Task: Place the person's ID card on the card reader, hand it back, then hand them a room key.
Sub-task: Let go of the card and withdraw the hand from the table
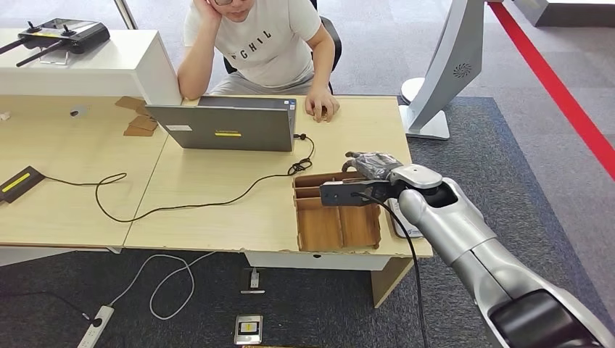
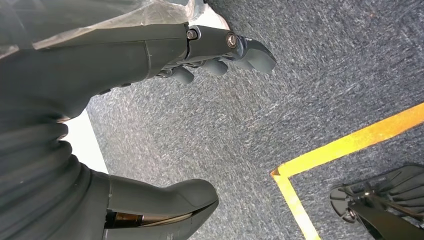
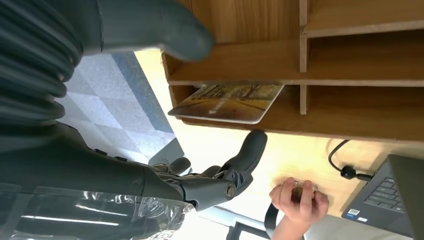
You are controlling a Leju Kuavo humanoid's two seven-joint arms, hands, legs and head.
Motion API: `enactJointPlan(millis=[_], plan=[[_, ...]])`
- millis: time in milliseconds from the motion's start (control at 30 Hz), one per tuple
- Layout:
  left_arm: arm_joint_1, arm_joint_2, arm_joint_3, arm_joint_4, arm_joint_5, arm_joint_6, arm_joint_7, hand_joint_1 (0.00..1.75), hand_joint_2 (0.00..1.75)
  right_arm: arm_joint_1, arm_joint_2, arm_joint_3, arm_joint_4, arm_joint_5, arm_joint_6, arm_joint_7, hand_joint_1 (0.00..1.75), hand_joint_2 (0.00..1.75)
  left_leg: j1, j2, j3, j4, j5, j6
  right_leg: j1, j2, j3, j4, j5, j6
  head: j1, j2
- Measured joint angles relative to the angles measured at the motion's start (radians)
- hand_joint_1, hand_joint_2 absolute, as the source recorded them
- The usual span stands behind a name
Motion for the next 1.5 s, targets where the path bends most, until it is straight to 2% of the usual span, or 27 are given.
enactJointPlan(millis=[467, 867, 1500], plan=[[0.0, 0.0, 0.0, 0.0, -0.003, 0.0, 0.0, 0.0, 1.75, -0.006, 0.008, -0.01, 0.029, 0.018, -0.024, -0.025, 1.75, 1.75, 0.0, 0.0, 0.0, 0.0, 0.0, 0.0, 0.0, 0.0, 0.0, 0.0, 0.0, 0.0, 0.0, 0.0], [0.001, 0.001, 0.0, 0.0, -0.004, 0.0, 0.0, 0.0, 1.75, -0.007, 0.016, -0.005, 0.058, -0.021, -0.037, -0.028, 1.75, 1.75, 0.0, 0.0, 0.0, 0.0, 0.0, 0.0, 0.0, 0.0, 0.0, 0.0, 0.0, 0.0, 0.0, 0.0], [0.002, 0.004, 0.0, 0.0, -0.012, -0.002, 0.0, 0.0, 1.75, -0.005, 0.011, -0.014, 0.059, -0.067, -0.121, -0.028, 1.75, 1.75, 0.0, 0.0, 0.0, 0.0, 0.0, 0.0, 0.0, 0.0, 0.0, 0.0, 0.0, 0.0, 0.0, 0.0]])
